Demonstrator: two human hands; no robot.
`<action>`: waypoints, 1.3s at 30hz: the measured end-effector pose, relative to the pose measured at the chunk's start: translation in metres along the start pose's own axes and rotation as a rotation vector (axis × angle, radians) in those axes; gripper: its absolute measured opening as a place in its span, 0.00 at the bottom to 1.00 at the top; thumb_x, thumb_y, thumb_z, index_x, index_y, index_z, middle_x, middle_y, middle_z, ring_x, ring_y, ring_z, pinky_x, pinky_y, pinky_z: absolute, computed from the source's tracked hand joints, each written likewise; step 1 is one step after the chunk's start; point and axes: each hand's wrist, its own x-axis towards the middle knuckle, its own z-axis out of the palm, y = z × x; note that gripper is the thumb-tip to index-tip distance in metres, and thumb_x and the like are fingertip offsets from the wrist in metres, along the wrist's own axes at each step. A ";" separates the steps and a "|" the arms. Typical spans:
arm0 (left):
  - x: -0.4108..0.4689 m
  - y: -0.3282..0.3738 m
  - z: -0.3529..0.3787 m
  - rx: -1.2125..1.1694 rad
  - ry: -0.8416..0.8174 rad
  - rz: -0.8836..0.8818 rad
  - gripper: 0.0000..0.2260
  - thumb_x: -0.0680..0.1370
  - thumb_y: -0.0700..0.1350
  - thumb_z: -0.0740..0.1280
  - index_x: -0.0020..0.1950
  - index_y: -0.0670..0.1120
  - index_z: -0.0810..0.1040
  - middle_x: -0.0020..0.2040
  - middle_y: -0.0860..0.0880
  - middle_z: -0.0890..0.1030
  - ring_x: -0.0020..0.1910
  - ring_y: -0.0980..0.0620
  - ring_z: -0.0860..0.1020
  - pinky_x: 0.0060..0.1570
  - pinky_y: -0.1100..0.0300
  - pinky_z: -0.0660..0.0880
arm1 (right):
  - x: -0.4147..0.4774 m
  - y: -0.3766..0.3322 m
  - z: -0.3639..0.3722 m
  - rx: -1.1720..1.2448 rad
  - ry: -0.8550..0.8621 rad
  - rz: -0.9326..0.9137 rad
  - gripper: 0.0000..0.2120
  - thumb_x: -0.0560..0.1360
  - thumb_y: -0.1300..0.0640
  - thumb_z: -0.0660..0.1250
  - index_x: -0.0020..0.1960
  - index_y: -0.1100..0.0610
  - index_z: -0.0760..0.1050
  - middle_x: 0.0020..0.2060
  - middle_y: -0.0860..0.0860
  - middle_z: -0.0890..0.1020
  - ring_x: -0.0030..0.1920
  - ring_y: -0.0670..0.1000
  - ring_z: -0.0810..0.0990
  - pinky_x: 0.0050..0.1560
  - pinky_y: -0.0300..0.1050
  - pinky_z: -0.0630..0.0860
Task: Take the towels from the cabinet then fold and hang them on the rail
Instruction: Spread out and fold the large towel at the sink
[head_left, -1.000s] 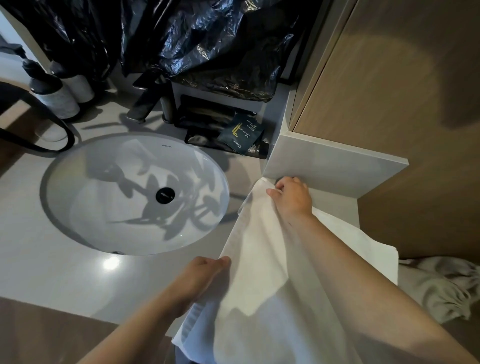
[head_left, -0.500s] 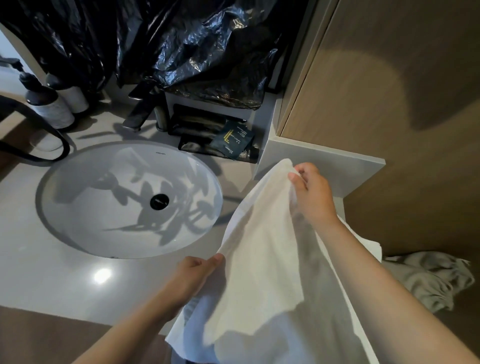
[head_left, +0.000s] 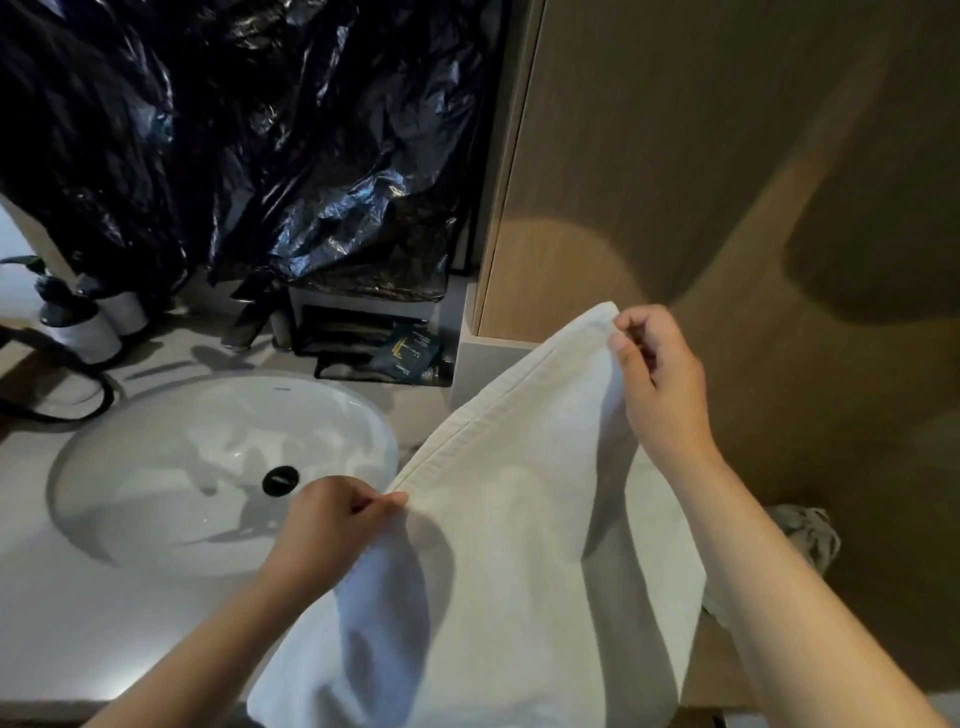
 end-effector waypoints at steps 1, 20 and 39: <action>0.001 0.002 0.000 -0.019 0.021 0.013 0.21 0.74 0.53 0.73 0.28 0.39 0.75 0.23 0.48 0.70 0.22 0.57 0.66 0.25 0.66 0.63 | -0.002 -0.004 -0.008 -0.006 0.003 -0.006 0.02 0.82 0.51 0.61 0.53 0.43 0.71 0.45 0.35 0.77 0.48 0.40 0.77 0.43 0.27 0.75; 0.000 0.089 0.014 -0.432 -0.289 0.352 0.25 0.76 0.55 0.70 0.37 0.32 0.73 0.34 0.44 0.70 0.34 0.48 0.67 0.38 0.54 0.65 | -0.035 -0.063 -0.041 0.114 0.032 0.000 0.06 0.82 0.56 0.60 0.49 0.47 0.73 0.41 0.37 0.77 0.47 0.39 0.77 0.44 0.26 0.73; -0.013 0.072 0.026 -0.331 -0.163 0.395 0.25 0.74 0.54 0.70 0.29 0.43 0.61 0.28 0.53 0.59 0.29 0.55 0.59 0.29 0.63 0.57 | -0.018 -0.055 -0.049 0.257 0.230 0.033 0.04 0.78 0.56 0.67 0.48 0.47 0.77 0.41 0.35 0.80 0.47 0.39 0.80 0.43 0.27 0.74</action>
